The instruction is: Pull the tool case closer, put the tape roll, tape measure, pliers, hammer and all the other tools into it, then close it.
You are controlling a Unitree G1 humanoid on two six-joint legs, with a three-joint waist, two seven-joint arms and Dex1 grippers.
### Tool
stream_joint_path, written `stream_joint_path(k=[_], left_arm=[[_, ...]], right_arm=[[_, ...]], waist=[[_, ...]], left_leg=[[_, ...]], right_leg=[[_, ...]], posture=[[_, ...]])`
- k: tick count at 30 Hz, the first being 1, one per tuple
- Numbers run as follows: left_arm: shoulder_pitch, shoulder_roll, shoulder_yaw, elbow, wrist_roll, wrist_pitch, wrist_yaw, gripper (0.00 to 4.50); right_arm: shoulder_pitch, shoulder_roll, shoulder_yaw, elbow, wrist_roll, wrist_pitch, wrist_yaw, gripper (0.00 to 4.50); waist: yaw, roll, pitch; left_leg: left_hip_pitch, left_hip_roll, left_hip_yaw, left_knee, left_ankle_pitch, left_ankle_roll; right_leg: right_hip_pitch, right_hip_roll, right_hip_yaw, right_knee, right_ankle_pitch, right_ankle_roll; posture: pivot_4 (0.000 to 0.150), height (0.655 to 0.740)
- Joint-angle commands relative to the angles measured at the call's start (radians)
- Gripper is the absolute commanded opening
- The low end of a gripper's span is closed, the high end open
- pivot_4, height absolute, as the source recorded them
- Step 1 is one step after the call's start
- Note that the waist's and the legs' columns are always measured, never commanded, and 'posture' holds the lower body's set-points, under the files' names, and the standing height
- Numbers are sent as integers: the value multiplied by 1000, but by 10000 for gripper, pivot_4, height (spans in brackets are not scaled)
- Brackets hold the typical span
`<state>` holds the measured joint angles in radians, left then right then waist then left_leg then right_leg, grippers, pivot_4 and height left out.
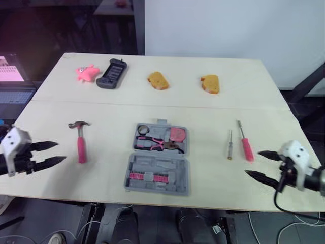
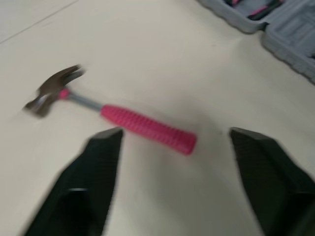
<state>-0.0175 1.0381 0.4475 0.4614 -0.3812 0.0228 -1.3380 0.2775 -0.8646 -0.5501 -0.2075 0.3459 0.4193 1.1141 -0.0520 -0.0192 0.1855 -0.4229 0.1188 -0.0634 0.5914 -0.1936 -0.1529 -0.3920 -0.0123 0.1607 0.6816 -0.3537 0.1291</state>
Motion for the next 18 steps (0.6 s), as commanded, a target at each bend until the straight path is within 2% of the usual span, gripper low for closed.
stream_joint_path(k=[1, 10, 14, 18], left_arm=[[36, 39, 77, 83, 15, -69, 27, 44648], [57, 29, 83, 167, 16, -132, 38, 44648], [55, 17, 78, 146, 9, -131, 44, 44648], [27, -43, 78, 53, -25, -102, 97, 44648]], right_arm=[[20, -18, -90, 77, 11, -80, 15, 45000], [16, -37, -40, 151, -6, -158, 13, 45000], [24, -31, -35, 120, 3, -151, 0, 45000], [38, 14, -38, -6, 18, -92, -89, 45000]], waist=[[-6, -1, 0], [-18, -2, 2], [-17, -2, 2], [-15, -1, 2]], left_leg=[[1, 0, 0, 1, 0, 0], [4, 0, 2, -3, 0, 0], [3, 0, 2, -4, 0, 0], [3, 0, 2, -4, 0, 0]], right_leg=[[0, 0, 0, 0, 0, 0], [0, -1, 2, 0, 0, 0], [1, -1, 2, 0, 0, 0], [1, -1, 2, 0, 0, 0]], posture=[[1500, 7395], [1500, 7395], [1500, 7395], [1500, 7395]])
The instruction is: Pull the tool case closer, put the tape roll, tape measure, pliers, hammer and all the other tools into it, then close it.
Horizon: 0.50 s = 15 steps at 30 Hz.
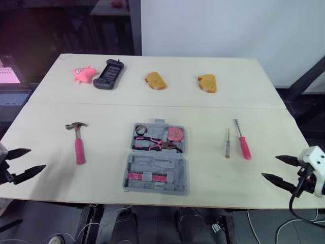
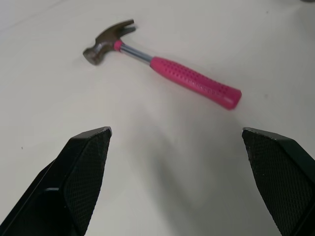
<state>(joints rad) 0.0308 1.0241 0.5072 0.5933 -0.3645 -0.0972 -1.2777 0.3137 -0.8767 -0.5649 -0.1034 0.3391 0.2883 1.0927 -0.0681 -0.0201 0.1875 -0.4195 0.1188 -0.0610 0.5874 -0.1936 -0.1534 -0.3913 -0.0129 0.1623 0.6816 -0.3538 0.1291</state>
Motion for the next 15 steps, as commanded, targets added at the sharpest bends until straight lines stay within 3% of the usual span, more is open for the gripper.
stream_joint_path(k=[1, 5, 8, 10, 15], left_arm=[[-23, -46, 16, -110, -48, 28, 51, 44648], [5, -148, -44, -362, -61, 34, 99, 44648], [-15, -167, -100, -534, -148, 162, 76, 44648], [-22, -165, -137, -635, -218, 262, 54, 44648], [-23, -139, -216, -729, -226, 304, -29, 44648]], right_arm=[[0, 41, -18, -158, 36, 80, -104, 45000], [-52, 136, 56, -407, 83, 381, -353, 45000], [-130, 243, 128, -543, 93, 591, -553, 45000], [-178, 322, 203, -594, 52, 686, -687, 45000], [-262, 517, 309, -581, -59, 761, -937, 45000]], waist=[[1, 0, 0], [0, -1, 0], [2, -1, 0], [1, -1, -1], [1, 1, -1]], left_leg=[[0, 0, 0, 0, 0, 0], [0, 0, 0, 2, 0, -1], [0, 0, -1, 2, 1, -2], [-1, 0, -1, 3, 1, -2], [-2, 0, -1, 2, 1, -2]], right_leg=[[0, 0, 0, 0, 0, 0], [1, 0, 0, 0, 0, 0], [1, 0, 0, 0, 1, 0], [1, 1, 0, 1, 1, 0], [-1, 0, 1, 1, 1, 0]], posture=[[1500, 7395], [1500, 7395], [1500, 7395], [1500, 7395], [1500, 7395]])
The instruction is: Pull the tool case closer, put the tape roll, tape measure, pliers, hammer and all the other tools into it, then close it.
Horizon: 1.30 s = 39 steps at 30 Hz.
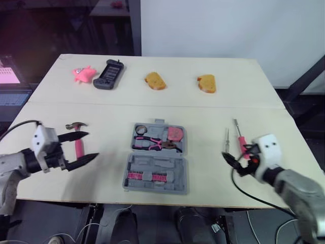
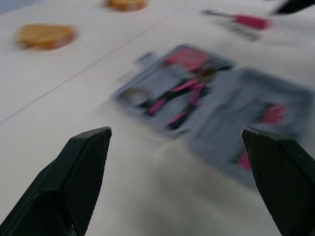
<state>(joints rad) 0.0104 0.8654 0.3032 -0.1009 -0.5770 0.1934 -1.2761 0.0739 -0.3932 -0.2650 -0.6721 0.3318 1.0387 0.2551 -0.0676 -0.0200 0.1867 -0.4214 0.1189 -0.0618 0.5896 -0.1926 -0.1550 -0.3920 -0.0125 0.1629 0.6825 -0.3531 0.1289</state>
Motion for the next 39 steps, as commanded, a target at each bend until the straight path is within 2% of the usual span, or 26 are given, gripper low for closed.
stream_joint_path(k=[1, 5, 12, 21, 29, 31, 33, 37, 38, 39], left_arm=[[1, 21, -23, -45, -8, 6, -45, 44648], [4, 19, -46, -70, -7, 6, -75, 44648], [1, 7, -53, -88, 5, -1, -58, 44648], [37, -4, -51, -137, -2, 9, -47, 44648], [39, -6, -55, -138, 3, 9, -29, 44648], [40, -6, -55, -138, 1, 10, -27, 45000], [41, -7, -54, -139, 0, 10, -25, 45000], [45, -8, -54, -141, -3, 12, -24, 45000], [46, -9, -55, -140, -3, 13, -24, 45000], [47, -10, -55, -139, -4, 14, -24, 45000]], right_arm=[[-36, 60, 29, 2, -72, 8, -133, 45000], [-93, 130, 66, 86, -146, -9, -238, 45000], [-148, 166, 71, 253, -192, -62, -279, 45000], [-233, 178, 50, 411, -197, -142, -283, 45000], [-302, 206, -7, 514, -188, -74, -322, 45000], [-302, 211, -17, 524, -190, -47, -327, 39682], [-301, 215, -25, 524, -191, -31, -331, 32413], [-306, 212, -33, 525, -180, -44, -316, 11711], [-309, 207, -31, 528, -178, -52, -310, 5370], [-311, 204, -30, 530, -177, -57, -306, 1903]], waist=[[0, 0, 0], [-1, 0, 0], [0, 0, 0], [-3, 0, 0], [-2, 0, 0], [-2, 0, 0], [0, 0, 0], [4, -1, -1], [4, -1, -1], [3, -1, -1]], left_leg=[[-1, 0, 0, 0, 0, 0], [-2, 0, 0, 0, 0, 0], [-3, 0, 0, 0, 0, 0], [-3, 0, 0, 0, 0, 0], [-3, 0, 0, 1, 0, 0], [-3, 0, 0, 1, 0, 0], [-3, 0, 0, 1, 0, 0], [-3, 0, 0, 2, 0, 0], [-3, 0, 0, 2, 0, 0], [-3, 0, 0, 2, 0, 0]], right_leg=[[-1, 0, 0, 0, 0, 0], [-2, 0, 0, 0, 0, 0], [-3, 0, 0, 0, 0, 0], [-3, 0, 0, 1, 0, 0], [-2, 0, 0, 1, 1, 1], [-2, 0, 0, 1, 1, 3], [-2, 0, 0, 1, 1, 2], [-1, 0, 0, 1, 0, 1], [-1, 0, 0, 1, 0, 1], [-1, 0, 0, 1, 0, 1]], posture=[[1500, 7395], [1500, 7395], [1500, 7395], [1500, 7395], [1500, 7395], [1500, 7395], [1500, 7395], [1500, 7395], [1500, 7395], [1500, 7395]])
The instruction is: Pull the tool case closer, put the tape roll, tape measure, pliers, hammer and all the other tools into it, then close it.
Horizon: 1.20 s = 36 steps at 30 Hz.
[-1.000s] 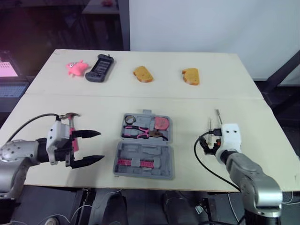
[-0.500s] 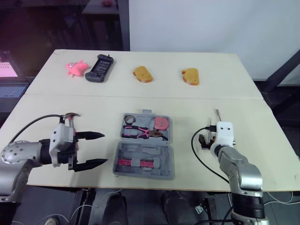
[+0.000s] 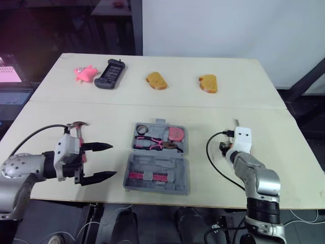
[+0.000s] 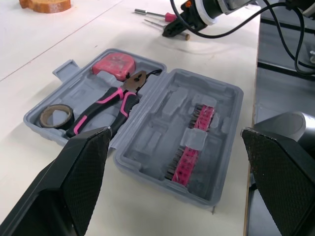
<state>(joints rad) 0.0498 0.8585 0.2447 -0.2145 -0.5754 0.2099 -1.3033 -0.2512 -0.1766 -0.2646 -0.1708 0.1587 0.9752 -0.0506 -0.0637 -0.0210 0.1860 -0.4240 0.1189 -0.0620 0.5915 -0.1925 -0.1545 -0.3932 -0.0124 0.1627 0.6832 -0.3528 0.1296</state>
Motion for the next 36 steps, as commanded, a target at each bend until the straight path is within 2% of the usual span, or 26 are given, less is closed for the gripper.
stream_joint_path(k=[1, 4, 7, 12, 15, 18, 26, 36], left_arm=[[8, -2, 2, -23, -4, -2, 4, 45000], [9, -2, -1, -17, 3, -5, 3, 45000], [7, -5, -2, -18, 3, -3, 9, 45000], [8, -6, -2, -13, 2, -7, 11, 45000], [1, -9, -9, -3, 5, -8, 11, 45000], [-7, -12, -19, 2, 5, -7, 10, 45000], [-28, -13, -34, 18, 8, -8, 2, 45000], [-48, -10, -36, 33, 17, -10, -7, 45000]], right_arm=[[11, -18, -27, 30, -5, 9, 0, 265], [7, -30, -19, 30, -6, 10, 10, 366], [17, -60, 17, -51, 4, 48, 49, 366], [98, -93, 78, -301, 32, 189, 89, 366], [202, -57, 116, -525, 48, 338, 73, 366], [270, 3, 157, -654, 44, 410, 46, 366], [389, 74, 270, -699, 13, 387, 2, 366], [444, 111, 299, -581, 8, 341, 16, 366]], waist=[[-1, 0, 0], [-2, 0, 0], [-2, 0, 0], [-5, 1, 1], [-6, 1, 1], [-5, 1, 0], [-6, 1, 0], [-6, -2, -1]], left_leg=[[0, 0, 0, 0, 0, 0], [0, 0, 0, 0, 0, 0], [0, 0, 0, 0, 0, 0], [-1, 0, 0, -2, 0, 0], [-1, 0, 0, -5, 0, 0], [-1, 0, -1, -8, 0, 0], [-1, 0, 0, -5, 0, 0], [-1, 0, -1, -2, 0, 0]], right_leg=[[0, 0, 0, 0, 0, 0], [0, 0, 0, 0, 0, 0], [0, 0, 0, 0, 0, 0], [-2, 0, 0, 0, 1, 2], [-4, 0, 0, 0, 1, 3], [-4, 0, -1, 0, 1, 2], [-4, 0, 0, 0, -1, -1], [-3, 0, 0, 0, 0, -1]], posture=[[1500, 7395], [1500, 7395], [1500, 7395], [1500, 7395], [1500, 7395], [1500, 7395], [1500, 7395], [1500, 7395]])
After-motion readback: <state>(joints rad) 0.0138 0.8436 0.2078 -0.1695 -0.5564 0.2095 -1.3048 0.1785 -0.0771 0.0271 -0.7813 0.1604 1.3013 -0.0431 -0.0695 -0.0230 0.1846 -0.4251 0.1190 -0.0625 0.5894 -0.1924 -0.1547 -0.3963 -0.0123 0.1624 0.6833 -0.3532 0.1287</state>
